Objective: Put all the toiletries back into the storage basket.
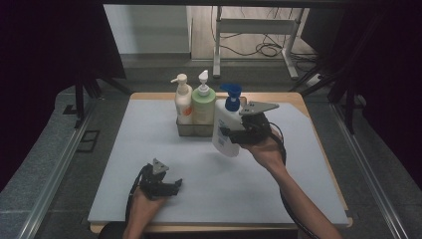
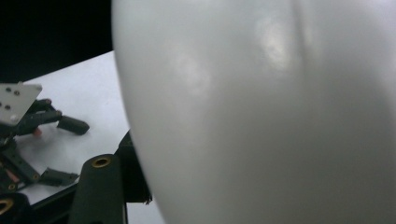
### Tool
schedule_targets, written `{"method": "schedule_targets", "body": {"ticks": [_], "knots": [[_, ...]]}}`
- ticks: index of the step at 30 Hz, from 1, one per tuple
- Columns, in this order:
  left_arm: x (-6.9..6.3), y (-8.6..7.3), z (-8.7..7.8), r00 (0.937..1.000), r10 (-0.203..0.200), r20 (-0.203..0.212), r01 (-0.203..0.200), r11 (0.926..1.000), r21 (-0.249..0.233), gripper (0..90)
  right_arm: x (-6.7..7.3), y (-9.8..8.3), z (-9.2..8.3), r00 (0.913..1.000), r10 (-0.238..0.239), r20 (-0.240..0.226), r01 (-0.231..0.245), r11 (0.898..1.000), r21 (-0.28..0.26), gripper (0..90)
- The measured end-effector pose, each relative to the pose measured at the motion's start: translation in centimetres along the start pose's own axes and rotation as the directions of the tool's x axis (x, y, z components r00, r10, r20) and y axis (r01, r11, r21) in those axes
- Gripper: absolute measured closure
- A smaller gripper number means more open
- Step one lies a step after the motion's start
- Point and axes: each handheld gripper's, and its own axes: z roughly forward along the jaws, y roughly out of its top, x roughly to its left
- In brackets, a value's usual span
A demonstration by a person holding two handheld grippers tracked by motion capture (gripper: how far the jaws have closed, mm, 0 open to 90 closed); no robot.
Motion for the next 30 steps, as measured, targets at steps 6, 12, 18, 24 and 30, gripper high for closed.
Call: {"method": "schedule_targets", "body": {"ticks": [6,12,18,24,30], "knots": [[0.0,0.0,0.0,1.0000,0.000,0.000,0.000,1.0000,0.000,12.9,-0.8,0.9,-0.2,0.9995,0.004,0.032,-0.004,1.000,-0.008,37.7],[0.0,0.0,0.0,1.0000,0.000,0.000,0.000,1.0000,0.000,12.9,-1.7,1.6,0.0,0.9978,0.013,0.065,-0.013,1.000,-0.004,37.7],[0.0,0.0,0.0,1.0000,-0.001,-0.001,0.001,1.0000,-0.001,12.9,-2.6,2.1,0.6,0.9949,0.026,0.097,-0.026,1.000,-0.002,37.8],[0.0,0.0,0.0,1.0000,-0.001,-0.001,0.001,1.0000,-0.001,12.9,-3.3,2.3,1.2,0.9923,0.034,0.119,-0.035,0.999,0.002,37.8],[0.0,0.0,0.0,1.0000,-0.001,-0.001,0.001,1.0000,-0.001,12.9,-3.9,2.5,1.7,0.9899,0.045,0.134,-0.046,0.999,0.003,37.7]]}}
